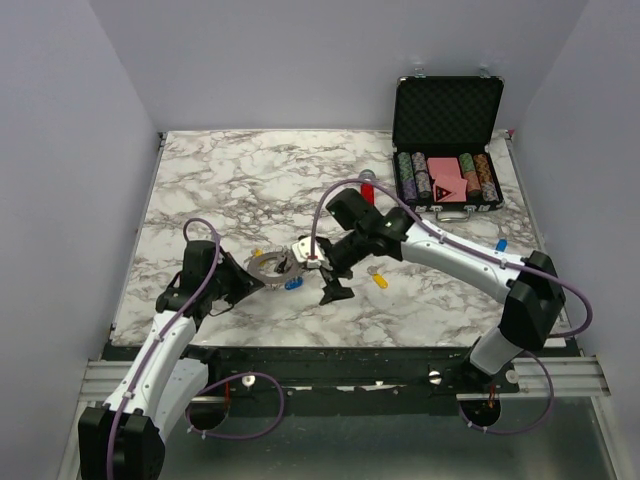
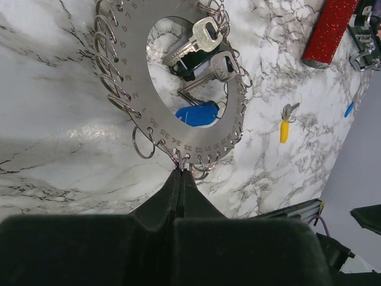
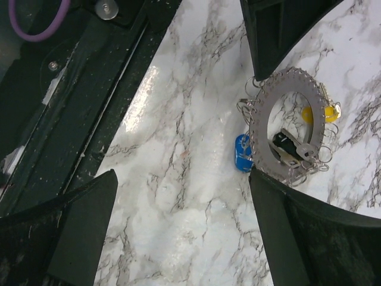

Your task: Put the keys on the keyring

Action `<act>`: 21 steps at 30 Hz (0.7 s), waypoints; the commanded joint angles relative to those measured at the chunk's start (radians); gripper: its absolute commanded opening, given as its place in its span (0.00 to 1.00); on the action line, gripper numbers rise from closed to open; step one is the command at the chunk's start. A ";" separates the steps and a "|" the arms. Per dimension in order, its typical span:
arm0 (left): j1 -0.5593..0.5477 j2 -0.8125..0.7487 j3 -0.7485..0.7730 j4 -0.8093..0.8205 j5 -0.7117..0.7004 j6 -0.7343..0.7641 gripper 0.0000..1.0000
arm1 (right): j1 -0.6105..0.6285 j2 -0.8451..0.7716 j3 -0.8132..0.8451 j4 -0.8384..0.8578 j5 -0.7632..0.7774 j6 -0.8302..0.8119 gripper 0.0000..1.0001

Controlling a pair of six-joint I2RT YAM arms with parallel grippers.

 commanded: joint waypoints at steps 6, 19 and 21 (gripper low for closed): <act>-0.004 -0.023 -0.019 0.066 0.069 -0.060 0.00 | 0.101 0.111 0.006 0.304 0.160 0.177 0.95; -0.002 -0.026 -0.007 0.058 0.076 -0.063 0.00 | 0.132 0.154 -0.130 0.546 0.384 0.136 0.80; -0.002 -0.027 -0.009 0.058 0.077 -0.066 0.00 | 0.133 0.162 -0.150 0.584 0.406 0.129 0.79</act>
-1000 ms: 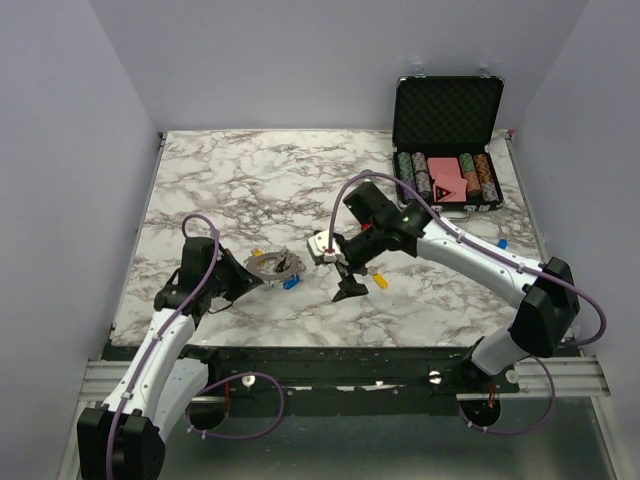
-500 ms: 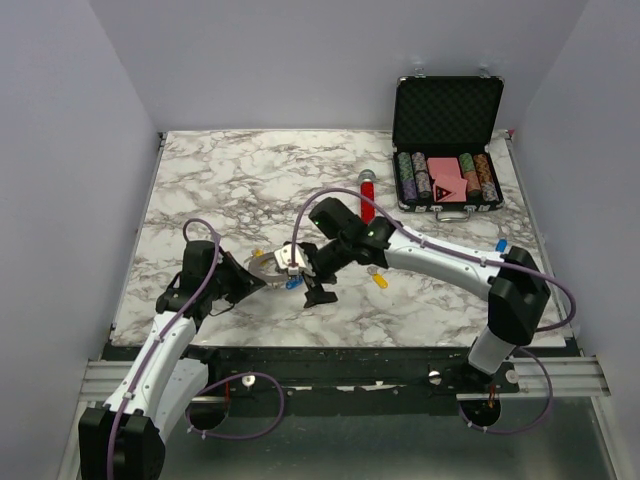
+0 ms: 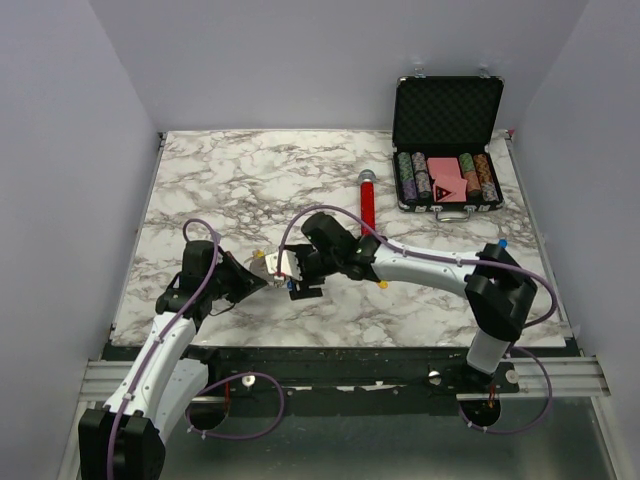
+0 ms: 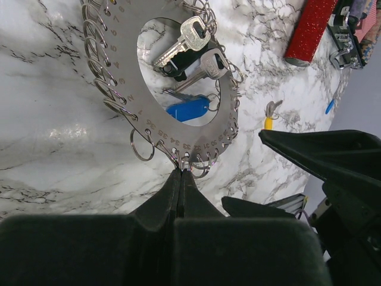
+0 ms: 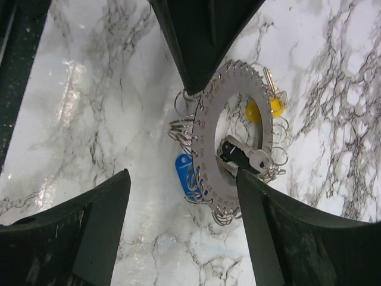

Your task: Put the keys on the keyring

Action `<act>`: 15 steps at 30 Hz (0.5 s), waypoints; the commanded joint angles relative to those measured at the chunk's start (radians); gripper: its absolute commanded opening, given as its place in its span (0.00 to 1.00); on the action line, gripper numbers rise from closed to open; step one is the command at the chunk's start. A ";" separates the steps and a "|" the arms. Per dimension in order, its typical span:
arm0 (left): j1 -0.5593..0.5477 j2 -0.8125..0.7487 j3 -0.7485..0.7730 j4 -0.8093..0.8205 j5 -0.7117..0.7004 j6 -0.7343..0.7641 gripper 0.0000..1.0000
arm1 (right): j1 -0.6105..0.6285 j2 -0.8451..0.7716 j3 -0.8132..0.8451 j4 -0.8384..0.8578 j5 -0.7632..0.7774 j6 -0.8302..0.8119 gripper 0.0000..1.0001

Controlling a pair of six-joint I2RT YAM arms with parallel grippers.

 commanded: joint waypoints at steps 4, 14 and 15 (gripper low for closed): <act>-0.002 -0.020 0.002 0.021 0.033 -0.020 0.00 | 0.023 0.044 -0.059 0.162 0.116 -0.027 0.76; -0.002 -0.015 0.006 0.022 0.034 -0.019 0.00 | 0.048 0.110 -0.053 0.242 0.176 -0.027 0.69; -0.002 -0.015 0.009 0.022 0.034 -0.019 0.00 | 0.049 0.113 -0.053 0.245 0.178 -0.027 0.68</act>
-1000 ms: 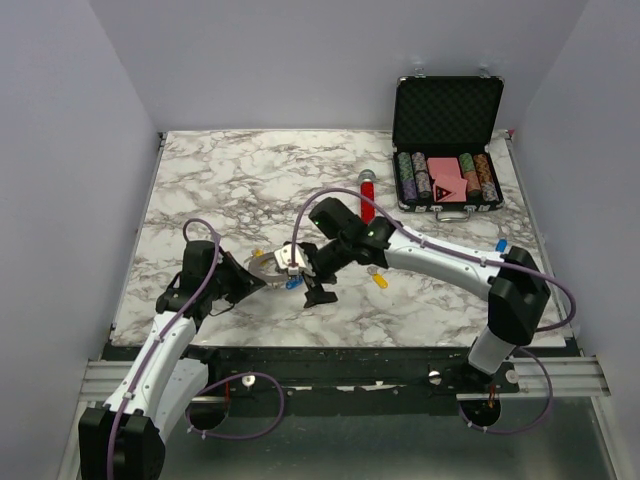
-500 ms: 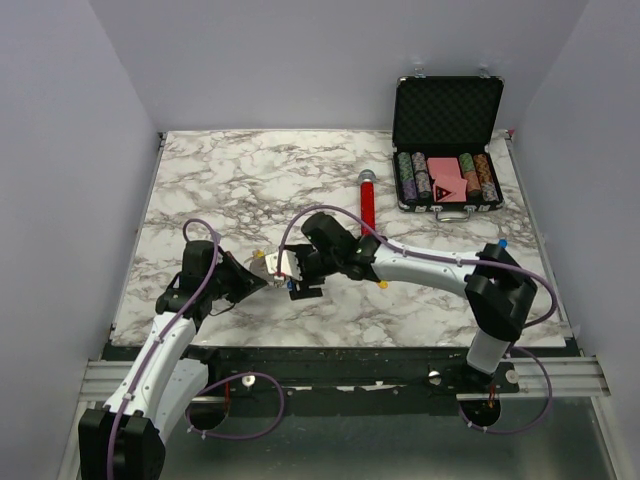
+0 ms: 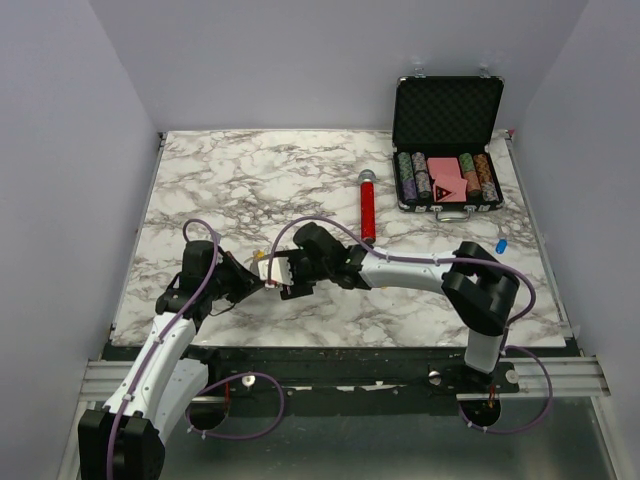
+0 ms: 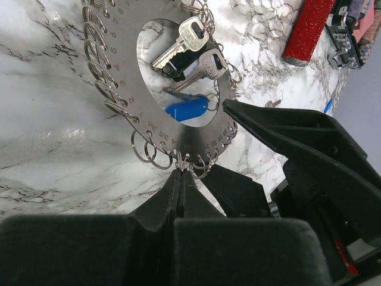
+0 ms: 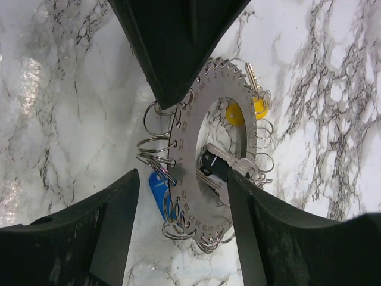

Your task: Put the keys on the keyring

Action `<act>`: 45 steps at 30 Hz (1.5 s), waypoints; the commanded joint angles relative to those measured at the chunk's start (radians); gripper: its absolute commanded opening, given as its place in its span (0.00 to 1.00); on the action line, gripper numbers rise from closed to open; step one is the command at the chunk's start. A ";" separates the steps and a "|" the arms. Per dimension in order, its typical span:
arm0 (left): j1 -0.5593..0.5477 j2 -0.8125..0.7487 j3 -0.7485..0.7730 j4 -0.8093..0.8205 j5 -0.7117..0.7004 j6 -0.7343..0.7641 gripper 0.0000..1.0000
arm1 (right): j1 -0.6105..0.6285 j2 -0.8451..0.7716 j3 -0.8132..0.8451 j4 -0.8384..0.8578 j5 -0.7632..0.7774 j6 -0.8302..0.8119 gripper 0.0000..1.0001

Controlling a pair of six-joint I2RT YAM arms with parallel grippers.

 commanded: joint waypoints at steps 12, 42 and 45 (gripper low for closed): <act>-0.004 -0.013 -0.005 0.027 0.032 -0.009 0.00 | 0.018 0.061 0.001 0.084 0.089 -0.013 0.51; 0.009 -0.061 0.010 -0.036 -0.011 -0.001 0.42 | 0.017 0.039 -0.038 0.131 0.137 0.002 0.22; 0.012 -0.096 0.030 -0.088 -0.043 0.028 0.52 | 0.018 0.036 -0.035 0.124 0.132 0.007 0.21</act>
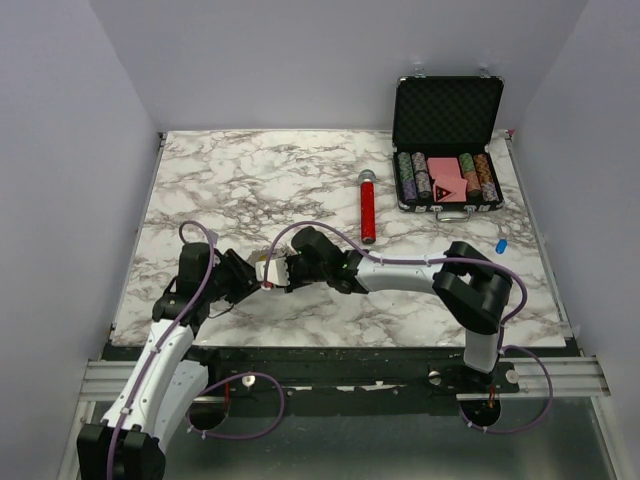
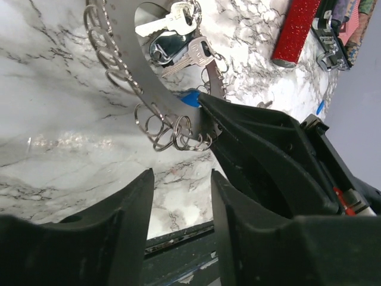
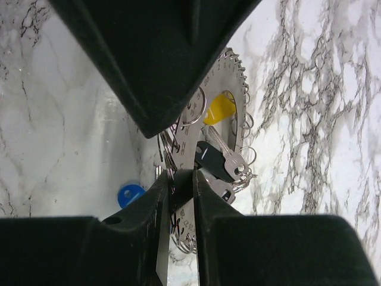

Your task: Put the keys on the keyring

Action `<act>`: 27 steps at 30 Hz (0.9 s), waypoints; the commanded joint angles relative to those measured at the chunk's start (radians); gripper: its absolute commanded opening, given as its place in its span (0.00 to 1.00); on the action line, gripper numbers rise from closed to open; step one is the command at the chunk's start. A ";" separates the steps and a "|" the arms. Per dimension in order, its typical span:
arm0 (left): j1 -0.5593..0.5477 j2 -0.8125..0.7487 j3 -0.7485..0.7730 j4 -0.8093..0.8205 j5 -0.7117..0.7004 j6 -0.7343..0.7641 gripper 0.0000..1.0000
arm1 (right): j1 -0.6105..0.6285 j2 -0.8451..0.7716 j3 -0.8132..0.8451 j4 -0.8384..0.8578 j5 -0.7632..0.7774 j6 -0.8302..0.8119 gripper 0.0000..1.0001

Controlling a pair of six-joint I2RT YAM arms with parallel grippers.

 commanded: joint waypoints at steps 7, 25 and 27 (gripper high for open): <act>0.012 -0.120 0.019 -0.141 -0.119 0.059 0.55 | 0.005 -0.020 -0.009 -0.023 -0.015 0.033 0.21; 0.023 -0.103 0.019 -0.008 -0.089 0.176 0.59 | 0.005 -0.020 -0.006 -0.035 -0.025 0.043 0.21; 0.030 -0.096 0.022 0.004 -0.079 0.191 0.59 | 0.005 -0.020 -0.007 -0.035 -0.027 0.041 0.21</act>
